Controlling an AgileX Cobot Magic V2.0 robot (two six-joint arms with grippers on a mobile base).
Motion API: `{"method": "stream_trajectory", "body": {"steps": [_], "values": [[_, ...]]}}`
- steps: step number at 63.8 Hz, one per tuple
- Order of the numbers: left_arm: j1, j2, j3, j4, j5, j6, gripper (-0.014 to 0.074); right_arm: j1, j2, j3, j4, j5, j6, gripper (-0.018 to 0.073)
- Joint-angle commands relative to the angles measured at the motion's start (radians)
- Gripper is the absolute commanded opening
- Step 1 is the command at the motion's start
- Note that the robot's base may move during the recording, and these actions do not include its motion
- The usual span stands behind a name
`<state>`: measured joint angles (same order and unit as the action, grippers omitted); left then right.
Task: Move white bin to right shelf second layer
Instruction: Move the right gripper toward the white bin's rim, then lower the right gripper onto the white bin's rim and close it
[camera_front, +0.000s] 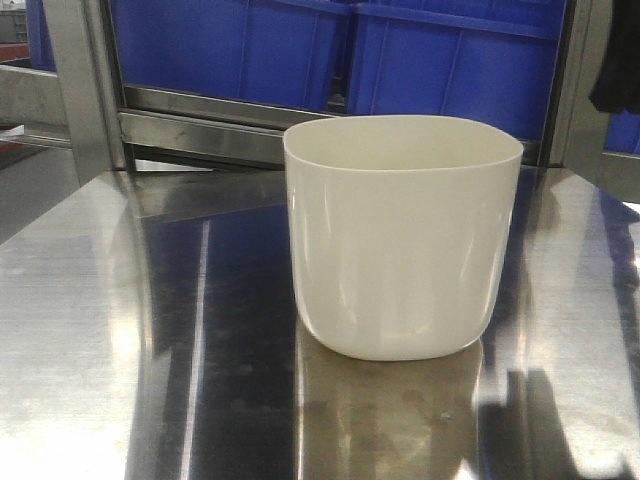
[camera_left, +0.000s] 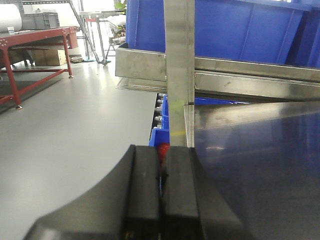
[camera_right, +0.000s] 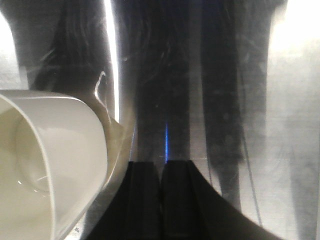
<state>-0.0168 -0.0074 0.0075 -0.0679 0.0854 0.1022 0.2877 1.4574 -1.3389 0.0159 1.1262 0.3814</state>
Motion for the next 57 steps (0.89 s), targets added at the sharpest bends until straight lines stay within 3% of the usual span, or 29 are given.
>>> {"method": "stream_trajectory", "body": {"steps": [1,7,12,30,57], "values": [[-0.005,-0.015,0.037,-0.006,-0.085,-0.003,0.0085,0.038,0.0,-0.105,-0.047,0.035,0.013,0.0265],[-0.005,-0.015,0.037,-0.006,-0.085,-0.003,0.0085,0.078,0.03,-0.159,-0.05,0.069,0.015,0.0433],[-0.005,-0.015,0.037,-0.006,-0.085,-0.003,0.0085,0.115,0.058,-0.192,-0.045,0.087,0.018,0.0508],[-0.005,-0.015,0.037,-0.006,-0.085,-0.003,0.0085,0.201,0.099,-0.216,-0.009,0.1,0.039,0.0509],[-0.005,-0.015,0.037,-0.006,-0.085,-0.003,0.0085,0.198,0.21,-0.213,-0.033,0.108,0.04,0.0508]]}}
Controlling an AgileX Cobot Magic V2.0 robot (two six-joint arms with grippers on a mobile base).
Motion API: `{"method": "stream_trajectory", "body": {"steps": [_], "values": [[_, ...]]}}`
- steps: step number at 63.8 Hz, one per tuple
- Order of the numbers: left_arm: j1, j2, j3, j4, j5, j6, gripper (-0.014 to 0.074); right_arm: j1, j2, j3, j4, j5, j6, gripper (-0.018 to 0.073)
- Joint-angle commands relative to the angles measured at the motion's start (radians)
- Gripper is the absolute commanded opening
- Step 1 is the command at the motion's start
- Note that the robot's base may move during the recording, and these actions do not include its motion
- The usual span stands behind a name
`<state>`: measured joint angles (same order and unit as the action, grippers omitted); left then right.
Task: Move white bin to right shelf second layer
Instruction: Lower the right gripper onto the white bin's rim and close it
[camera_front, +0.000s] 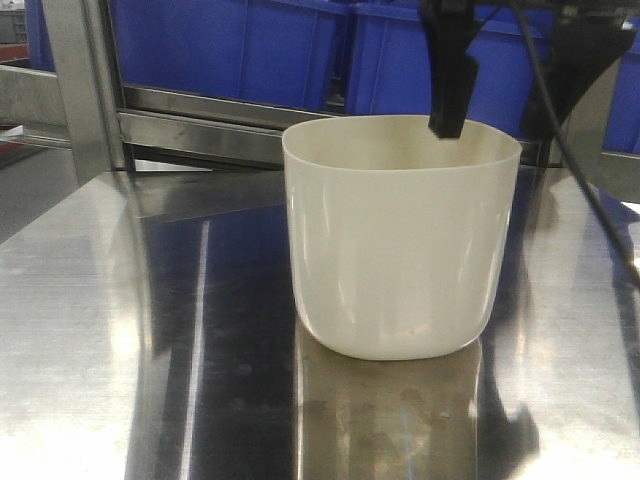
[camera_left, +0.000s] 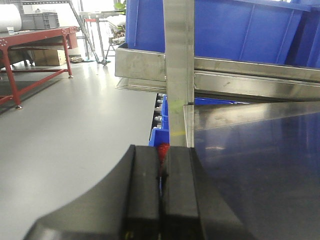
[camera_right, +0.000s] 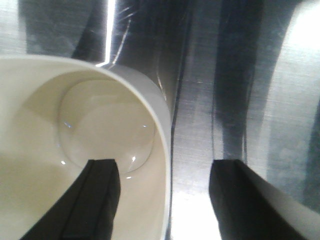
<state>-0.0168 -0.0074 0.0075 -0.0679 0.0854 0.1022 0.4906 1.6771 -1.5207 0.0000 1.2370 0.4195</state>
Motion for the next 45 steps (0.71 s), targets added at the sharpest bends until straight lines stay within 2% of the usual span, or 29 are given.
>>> {"method": "stream_trajectory", "body": {"steps": [1,14,25,45], "values": [[-0.005,-0.015,0.037,-0.006,-0.085,-0.003,0.0085,-0.005,-0.006,-0.031,-0.018,-0.003,0.002,0.0508],[-0.005,-0.015,0.037,-0.006,-0.085,-0.003,0.0085,-0.007,0.038,-0.027,0.0,-0.002,0.002,0.0508],[-0.005,-0.015,0.037,-0.006,-0.085,-0.003,0.0085,-0.038,0.031,0.025,0.033,-0.008,0.002,0.0508],[-0.005,-0.015,0.037,-0.006,-0.085,-0.003,0.0085,-0.038,0.001,0.026,0.017,-0.019,0.002,0.0508]]}}
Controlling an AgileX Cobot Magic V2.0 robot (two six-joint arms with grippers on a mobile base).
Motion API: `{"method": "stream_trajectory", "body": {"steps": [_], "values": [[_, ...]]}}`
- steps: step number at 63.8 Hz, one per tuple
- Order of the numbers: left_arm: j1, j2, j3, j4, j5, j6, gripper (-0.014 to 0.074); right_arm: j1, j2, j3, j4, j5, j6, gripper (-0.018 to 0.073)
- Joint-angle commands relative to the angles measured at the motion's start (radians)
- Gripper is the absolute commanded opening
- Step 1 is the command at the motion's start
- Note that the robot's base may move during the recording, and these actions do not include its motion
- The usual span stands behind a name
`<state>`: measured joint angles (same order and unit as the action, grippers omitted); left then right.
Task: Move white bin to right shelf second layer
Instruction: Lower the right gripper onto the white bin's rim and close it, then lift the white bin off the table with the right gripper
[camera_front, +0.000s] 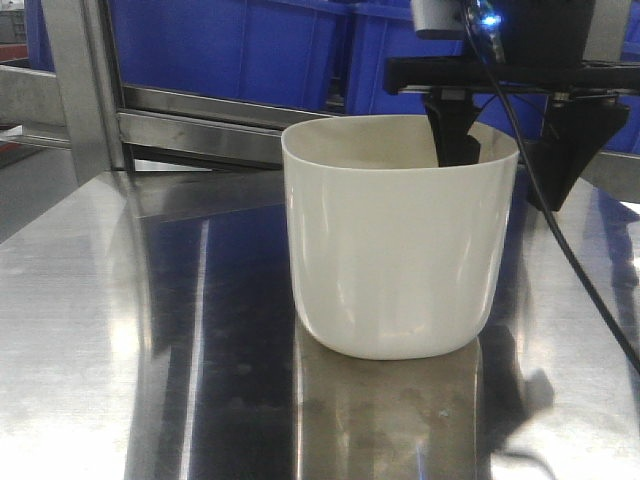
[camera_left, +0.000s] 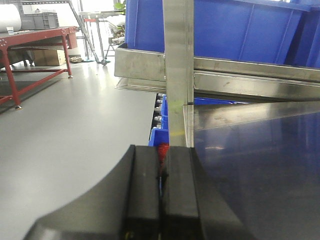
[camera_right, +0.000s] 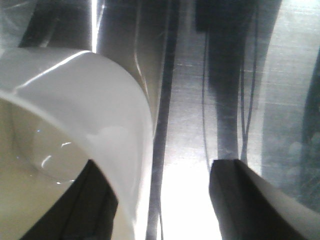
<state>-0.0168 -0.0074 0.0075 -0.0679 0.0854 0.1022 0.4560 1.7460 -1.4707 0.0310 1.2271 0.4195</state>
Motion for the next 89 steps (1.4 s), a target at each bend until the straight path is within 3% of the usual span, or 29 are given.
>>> {"method": "stream_trajectory", "body": {"steps": [1,32,50,63,79,89], "values": [[-0.005,-0.015,0.037,-0.006,-0.085,-0.003,0.0085,-0.004,-0.07,-0.024,-0.014,-0.011,0.002,0.0508],[-0.005,-0.015,0.037,-0.006,-0.085,-0.003,0.0085,0.022,-0.073,-0.024,-0.019,-0.041,0.002,0.0496],[-0.005,-0.015,0.037,-0.006,-0.085,-0.003,0.0085,0.022,-0.073,-0.024,-0.031,-0.051,0.002,0.0301],[-0.005,-0.015,0.037,-0.006,-0.085,-0.003,0.0085,0.022,-0.073,-0.024,-0.031,-0.052,0.002,0.0058],[-0.005,-0.015,0.037,-0.006,-0.085,-0.003,0.0085,0.022,-0.128,-0.016,-0.031,-0.047,0.002,0.0059],[-0.005,-0.015,0.037,-0.006,-0.085,-0.003,0.0085,0.017,-0.249,0.081,-0.051,-0.044,0.002,0.0059]]}}
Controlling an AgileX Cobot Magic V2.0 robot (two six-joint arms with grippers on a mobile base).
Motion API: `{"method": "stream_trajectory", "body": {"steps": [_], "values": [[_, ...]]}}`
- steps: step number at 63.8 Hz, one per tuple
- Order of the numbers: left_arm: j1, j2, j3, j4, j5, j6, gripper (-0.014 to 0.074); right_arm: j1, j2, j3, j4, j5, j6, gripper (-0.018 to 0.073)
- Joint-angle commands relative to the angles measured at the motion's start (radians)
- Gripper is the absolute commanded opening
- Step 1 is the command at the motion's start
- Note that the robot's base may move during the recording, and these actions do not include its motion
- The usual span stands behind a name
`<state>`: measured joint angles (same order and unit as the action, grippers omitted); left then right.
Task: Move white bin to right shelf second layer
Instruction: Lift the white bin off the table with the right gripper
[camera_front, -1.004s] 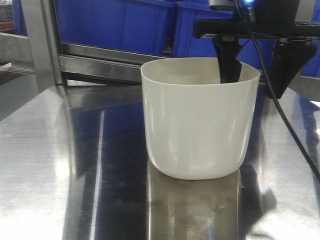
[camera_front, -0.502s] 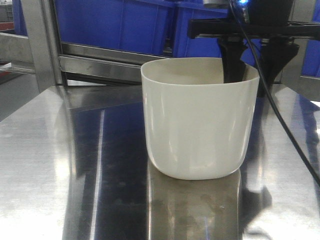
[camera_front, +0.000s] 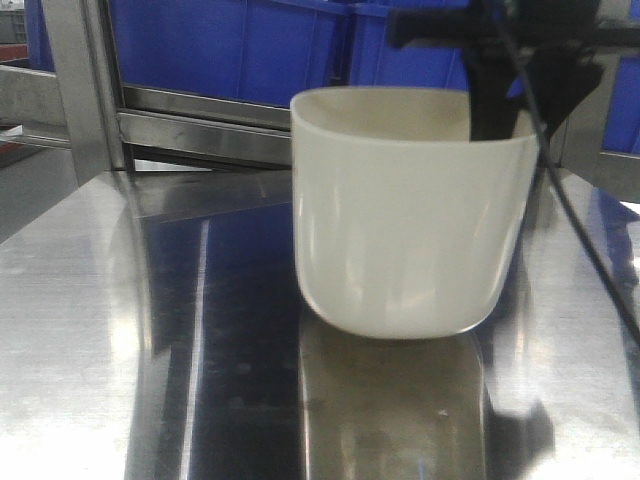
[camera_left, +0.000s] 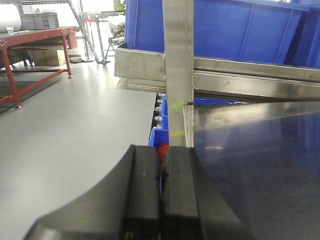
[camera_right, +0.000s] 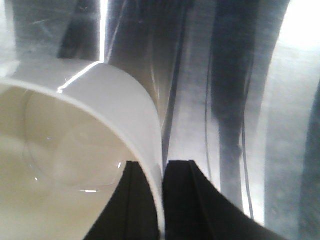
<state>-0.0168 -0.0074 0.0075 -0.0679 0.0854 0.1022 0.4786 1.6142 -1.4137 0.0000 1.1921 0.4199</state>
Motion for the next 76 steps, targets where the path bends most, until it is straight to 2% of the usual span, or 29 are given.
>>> {"method": "stream_trajectory", "body": {"steps": [1,18,33,42,76], "values": [[-0.005,-0.015,0.037,-0.006,-0.085,-0.003,0.0085,-0.005,-0.138,0.046,-0.021,-0.009,0.001,0.0059],[-0.005,-0.015,0.037,-0.006,-0.085,-0.003,0.0085,-0.005,-0.415,0.266,-0.021,-0.013,0.001,0.0059],[-0.005,-0.015,0.037,-0.006,-0.085,-0.003,0.0085,-0.005,-0.657,0.427,-0.019,0.04,0.005,0.0059],[-0.005,-0.015,0.037,-0.006,-0.085,-0.003,0.0085,-0.005,-0.744,0.511,-0.02,0.031,0.013,0.0059],[-0.005,-0.015,0.037,-0.006,-0.085,-0.003,0.0085,-0.005,-0.813,0.545,-0.021,0.02,0.013,0.0059]]}}
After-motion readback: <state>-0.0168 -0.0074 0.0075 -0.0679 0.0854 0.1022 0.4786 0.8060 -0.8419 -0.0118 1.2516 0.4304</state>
